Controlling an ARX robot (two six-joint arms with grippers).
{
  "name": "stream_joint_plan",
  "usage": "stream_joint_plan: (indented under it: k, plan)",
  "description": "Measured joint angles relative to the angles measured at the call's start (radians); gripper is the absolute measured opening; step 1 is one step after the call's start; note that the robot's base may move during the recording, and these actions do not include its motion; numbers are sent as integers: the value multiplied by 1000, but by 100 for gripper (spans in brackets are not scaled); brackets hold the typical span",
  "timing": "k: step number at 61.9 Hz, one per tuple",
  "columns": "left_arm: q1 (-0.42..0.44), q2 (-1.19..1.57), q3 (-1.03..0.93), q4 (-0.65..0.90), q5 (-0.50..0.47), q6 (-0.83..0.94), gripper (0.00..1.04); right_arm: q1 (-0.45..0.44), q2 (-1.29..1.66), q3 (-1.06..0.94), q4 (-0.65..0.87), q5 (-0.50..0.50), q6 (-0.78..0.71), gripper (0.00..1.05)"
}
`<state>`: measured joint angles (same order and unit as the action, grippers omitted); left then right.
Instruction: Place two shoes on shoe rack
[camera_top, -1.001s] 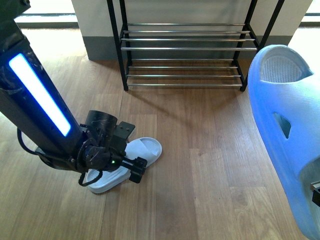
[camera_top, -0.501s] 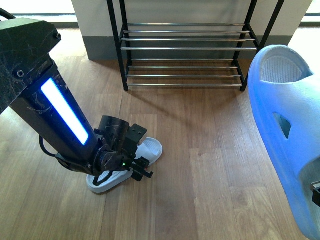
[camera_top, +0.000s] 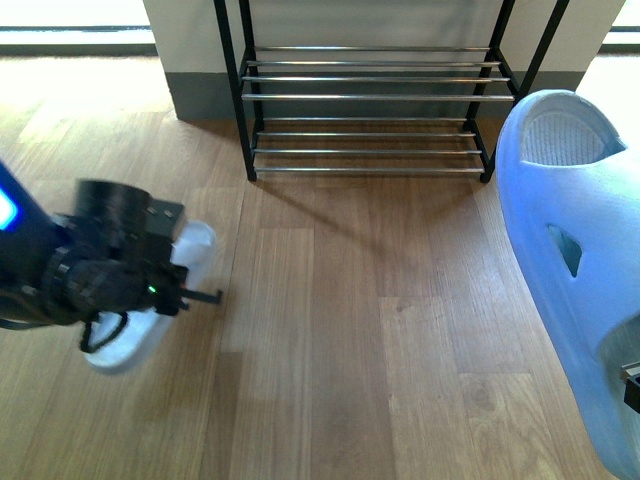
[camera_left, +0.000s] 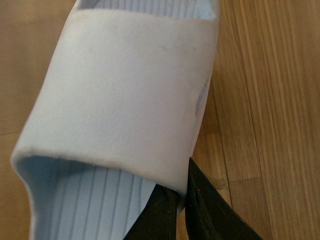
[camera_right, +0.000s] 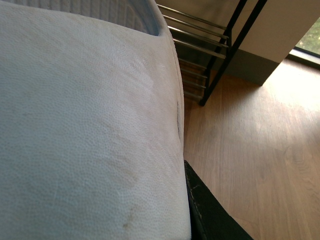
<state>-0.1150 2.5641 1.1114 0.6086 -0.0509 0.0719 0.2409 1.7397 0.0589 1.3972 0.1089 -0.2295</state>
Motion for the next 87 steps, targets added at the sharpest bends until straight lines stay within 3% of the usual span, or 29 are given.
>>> stream_joint_plan:
  k: [27,43,55,65,71,87]
  plan:
    - [178,-928,-678,137,-224,-74,2,0,0,0,0,0,0,1]
    - [171,-1521,-952,40,-341,-25,2,0,0,0,0,0,0,1]
    - [70,-1933,-1017,-277,-493,-8,2,0,0,0,0,0,0,1]
    - [-124,-2306,-1011,-653,-758,-73,2,0,0,0,0,0,0,1]
    - [-158,-2356,-1009,-706,-808,-105,2,0,0,0,0,0,0,1]
    - [-167,-2360,-1009,-712,-809,-125,2,0,0,0,0,2,0,1]
